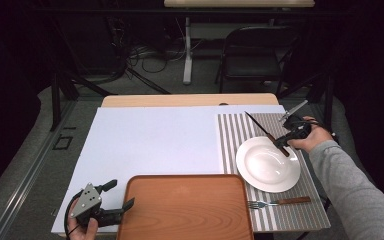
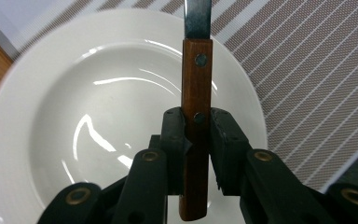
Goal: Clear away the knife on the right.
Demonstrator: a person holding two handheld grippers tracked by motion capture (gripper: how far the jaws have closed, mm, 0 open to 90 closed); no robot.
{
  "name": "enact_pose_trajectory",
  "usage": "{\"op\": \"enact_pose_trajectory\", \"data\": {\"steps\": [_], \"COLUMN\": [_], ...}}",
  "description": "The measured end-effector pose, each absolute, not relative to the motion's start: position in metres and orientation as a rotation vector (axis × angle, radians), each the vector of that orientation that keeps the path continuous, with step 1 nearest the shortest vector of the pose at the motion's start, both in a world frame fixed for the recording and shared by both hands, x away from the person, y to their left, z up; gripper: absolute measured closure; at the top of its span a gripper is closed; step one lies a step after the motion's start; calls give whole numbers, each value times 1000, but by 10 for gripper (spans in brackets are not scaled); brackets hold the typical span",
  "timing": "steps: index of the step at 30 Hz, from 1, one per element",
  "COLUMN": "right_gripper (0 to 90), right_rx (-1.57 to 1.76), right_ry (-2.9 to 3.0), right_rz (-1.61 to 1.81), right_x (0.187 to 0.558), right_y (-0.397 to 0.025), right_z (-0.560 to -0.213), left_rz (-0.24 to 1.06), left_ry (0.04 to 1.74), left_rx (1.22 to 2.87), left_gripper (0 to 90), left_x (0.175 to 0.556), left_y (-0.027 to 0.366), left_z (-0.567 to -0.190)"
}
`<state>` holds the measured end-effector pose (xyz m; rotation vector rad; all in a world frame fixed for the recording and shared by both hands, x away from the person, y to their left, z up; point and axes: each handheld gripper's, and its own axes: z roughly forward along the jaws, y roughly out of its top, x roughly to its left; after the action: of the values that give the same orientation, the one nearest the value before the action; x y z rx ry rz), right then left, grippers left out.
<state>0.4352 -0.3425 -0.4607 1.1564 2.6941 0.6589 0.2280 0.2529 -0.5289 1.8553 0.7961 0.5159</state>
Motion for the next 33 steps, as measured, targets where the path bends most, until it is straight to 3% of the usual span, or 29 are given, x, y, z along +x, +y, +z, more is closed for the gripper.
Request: {"op": "enact_pose_trajectory", "data": {"steps": [16,33], "right_gripper": [764,764], "right_rx": [1648,1699], "right_ry": [2549,2521], "right_rz": [863,940], "right_x": [409,375], "right_y": [-353,-362], "right_z": [-470,-472], "left_rz": [518,521], "left_ry": [790,788], "left_rx": [1865,1867], "left_gripper": [159,159], "left_x": [227,227], "left_y": [252,253], "left_z": [-528,-528]}}
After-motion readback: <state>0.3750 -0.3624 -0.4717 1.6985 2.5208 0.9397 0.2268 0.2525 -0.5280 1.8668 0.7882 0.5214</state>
